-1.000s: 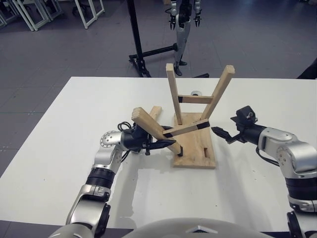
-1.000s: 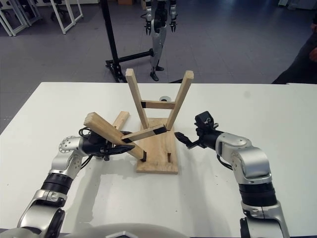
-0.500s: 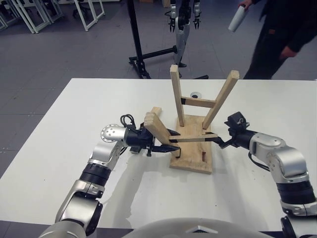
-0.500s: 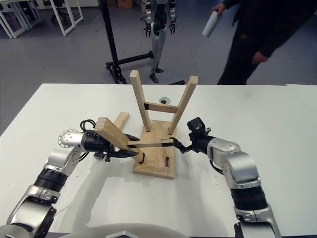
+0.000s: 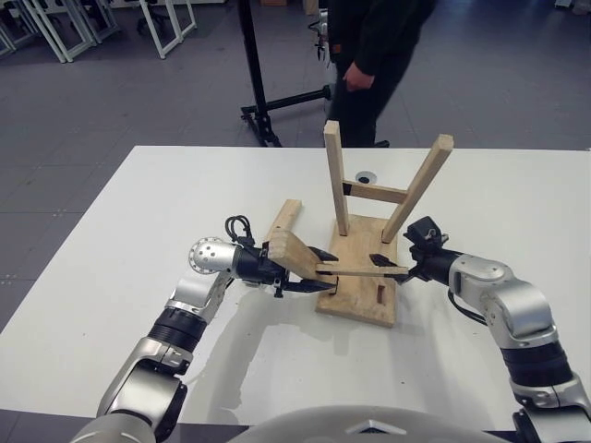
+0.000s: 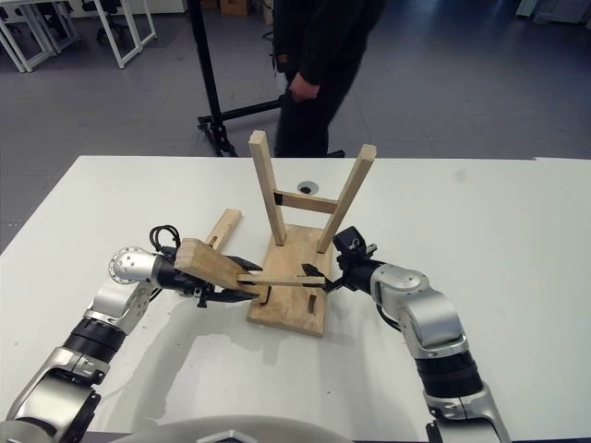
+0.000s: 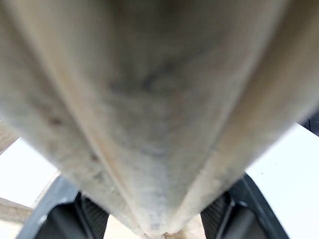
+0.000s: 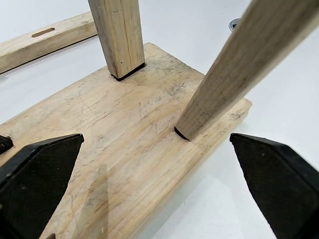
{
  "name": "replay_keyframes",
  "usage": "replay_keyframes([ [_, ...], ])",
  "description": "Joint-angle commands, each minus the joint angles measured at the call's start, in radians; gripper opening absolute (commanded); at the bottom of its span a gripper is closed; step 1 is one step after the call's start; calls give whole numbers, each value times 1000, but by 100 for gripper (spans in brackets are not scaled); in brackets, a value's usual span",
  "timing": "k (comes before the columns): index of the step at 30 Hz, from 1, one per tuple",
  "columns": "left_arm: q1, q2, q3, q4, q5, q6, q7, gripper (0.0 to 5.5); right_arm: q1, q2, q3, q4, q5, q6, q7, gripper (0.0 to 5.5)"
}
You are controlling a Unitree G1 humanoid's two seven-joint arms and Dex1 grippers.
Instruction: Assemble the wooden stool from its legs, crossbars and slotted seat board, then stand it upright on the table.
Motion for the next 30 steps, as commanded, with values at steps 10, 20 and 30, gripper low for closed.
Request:
replay_keyframes([
  [10, 79, 160, -302, -2, 258, 281, -6, 205, 5, -15, 32, -14, -61, -20, 4, 550],
  [20, 201, 136, -286, 18, 195, 177, 62, 205, -7, -38, 17, -26, -57, -13, 35, 550],
  [30, 114, 39, -196, -80, 82, 489, 310, 205, 7, -6, 11, -30, -57, -14, 4, 550],
])
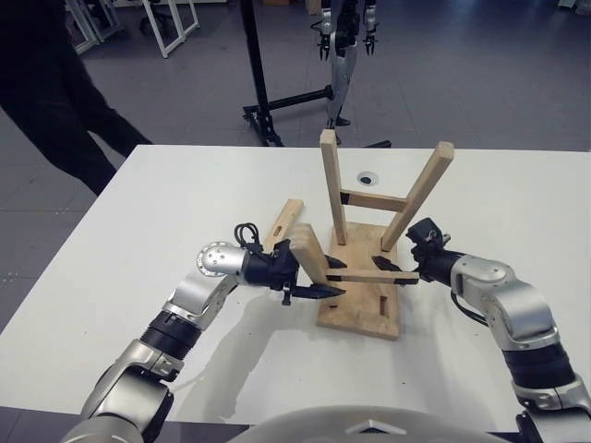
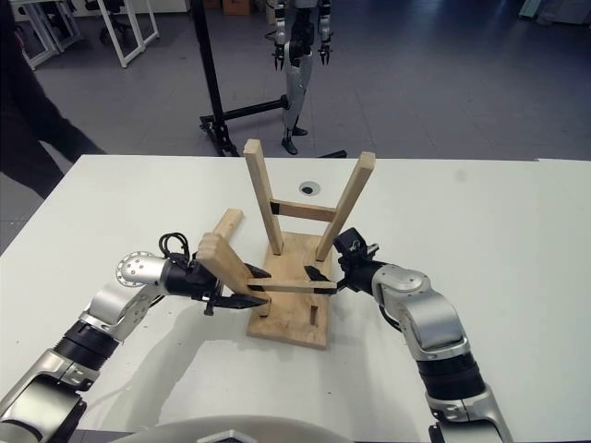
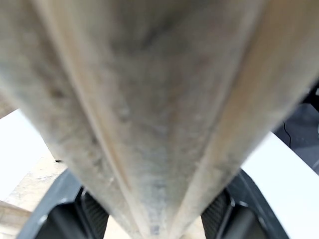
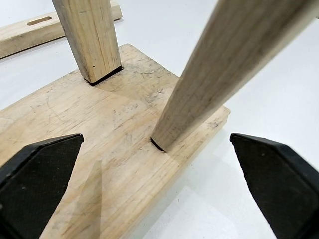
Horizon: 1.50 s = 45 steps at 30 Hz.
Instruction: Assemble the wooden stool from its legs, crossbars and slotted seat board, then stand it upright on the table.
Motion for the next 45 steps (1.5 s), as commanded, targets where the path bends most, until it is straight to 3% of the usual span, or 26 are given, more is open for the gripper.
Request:
replay_keyframes([
  [1, 94, -18, -88, 90, 164, 218, 134, 205, 0, 10, -2, -17, -15, -5, -15, 550],
  [7, 130, -6, -121, 110, 312, -34, 143, 205, -4, 5, -5, -9, -15, -9, -12, 550],
  [10, 183, 10, -142, 118, 324, -76, 123, 205, -3, 2, -7, -11, -14, -7, -11, 550],
  [17, 186, -15, -109, 147, 286, -21, 194, 205, 6, -10, -31, -8, -19, -14, -18, 550],
  [22, 181, -30, -95, 120, 264, 10, 239, 205, -60, -27, -141, 110, -57, -75, -81, 550],
  [30, 71, -17, -44, 63, 137, 134, 130, 205, -45, 13, -144, 107, -62, -85, -93, 550],
  [31, 51, -24, -30, 64, 126, 144, 128, 242, -41, 16, -142, 104, -62, -86, -94, 550],
  [38, 27, -66, 29, 46, 147, 186, 121, 363, -25, 27, -136, 91, -66, -82, -87, 550],
  [45, 46, -15, 33, 3, 209, 169, 58, 468, 57, -37, -111, 87, -70, -82, -7, 550],
])
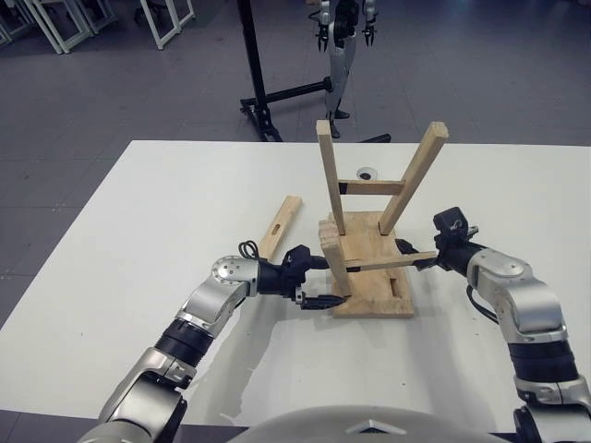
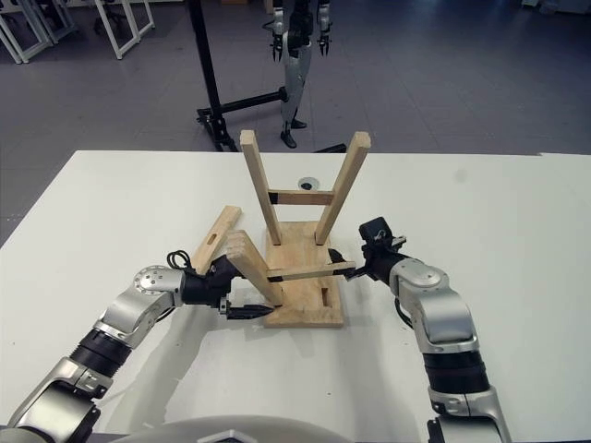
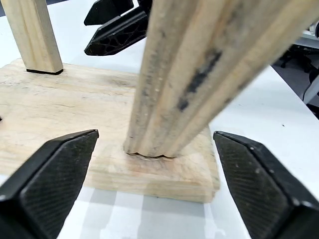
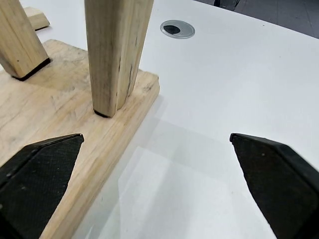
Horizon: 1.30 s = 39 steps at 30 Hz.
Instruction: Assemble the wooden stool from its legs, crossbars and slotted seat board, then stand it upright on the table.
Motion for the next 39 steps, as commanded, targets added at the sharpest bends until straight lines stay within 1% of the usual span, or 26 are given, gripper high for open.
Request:
replay_keyframes([
  [1, 18, 51, 0, -51, 50, 1, -51, 480, 40, -47, 9, -1, -12, -3, 38, 550],
  [3, 24, 94, -7, -88, 58, 28, -97, 517, 62, -65, 18, -7, -15, -5, 60, 550],
  [4, 21, 112, -8, -98, 63, 37, -116, 521, 72, -71, 19, -9, -17, -8, 68, 550],
  [9, -32, 166, 61, -153, 64, 89, -120, 521, 127, -127, 19, -58, -9, -16, 130, 550],
  [12, -28, 209, 139, -217, 37, 166, -83, 521, 158, -208, -3, -95, 0, -16, 198, 550],
  [14, -6, 261, 209, -294, -4, 259, -66, 521, 192, -268, -3, -139, 8, -17, 255, 550],
  [16, 24, 365, 253, -368, -34, 360, -102, 521, 218, -292, 12, -185, 13, -14, 283, 550],
  [18, 27, 469, 312, -396, -50, 428, -133, 521, 221, -278, 40, -213, 7, -9, 279, 550],
  [20, -26, 503, 380, -356, -52, 438, -109, 521, 223, -258, 56, -232, 4, 2, 264, 550],
  [22, -99, 484, 437, -311, -57, 430, -53, 521, 225, -249, 64, -242, 5, 9, 255, 550],
  [24, -218, 416, 520, -292, -119, 455, 39, 521, 224, -242, 72, -245, 6, 12, 248, 550],
  [26, -318, 337, 578, -317, -238, 524, 104, 521, 225, -234, 74, -240, 7, 13, 241, 550],
  [28, -372, 248, 611, -386, -406, 621, 164, 521, 218, -227, 76, -222, 4, 7, 239, 550],
  [30, -369, 179, 627, -454, -561, 706, 222, 521, 186, -226, 46, -191, 43, -18, 282, 550],
  [32, -363, 150, 637, -485, -655, 759, 265, 521, 148, -234, 12, -171, 113, -40, 363, 550],
  [37, -410, 92, 630, -468, -749, 782, 345, 521, 75, -273, -17, -88, 172, -105, 493, 550],
  [39, -429, 45, 624, -451, -768, 767, 386, 521, 63, -266, 6, -83, 185, -124, 531, 550],
])
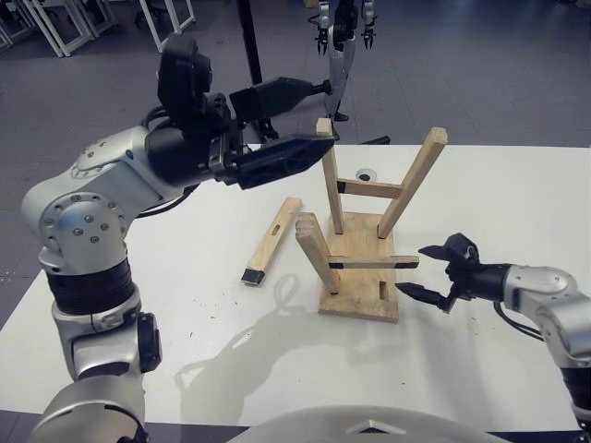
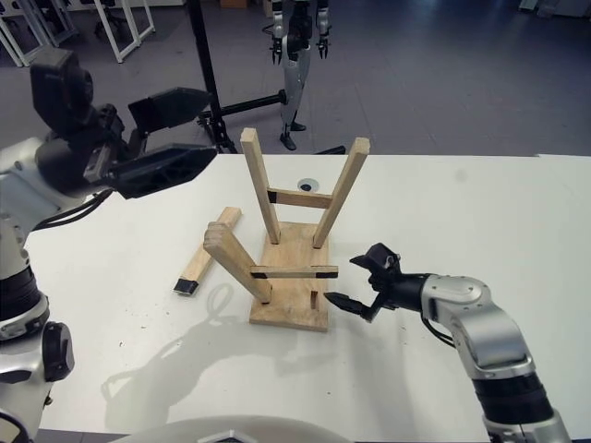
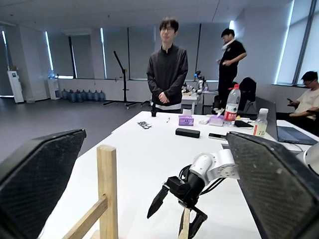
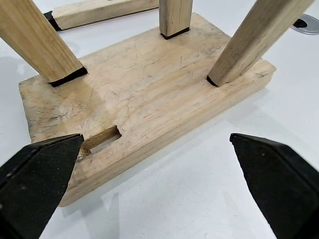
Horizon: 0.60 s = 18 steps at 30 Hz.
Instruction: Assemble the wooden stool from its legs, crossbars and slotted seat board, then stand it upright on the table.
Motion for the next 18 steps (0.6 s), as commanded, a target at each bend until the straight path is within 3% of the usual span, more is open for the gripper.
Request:
replay_keyframes([
  [1, -51, -77, -8, 29, -45, -6, 75, 521, -27, 6, 37, 13, 20, -44, 58, 550],
  [7, -53, -123, -28, 39, -113, 23, 107, 521, -33, 87, 204, 87, -78, -154, 46, 550],
  [14, -68, -146, -45, 40, -145, 27, 126, 392, -88, 169, 230, 220, -133, -234, -4, 550],
  [18, -59, -164, -38, 23, -218, 39, 170, 392, -60, 165, 242, 215, -146, -250, -4, 550],
])
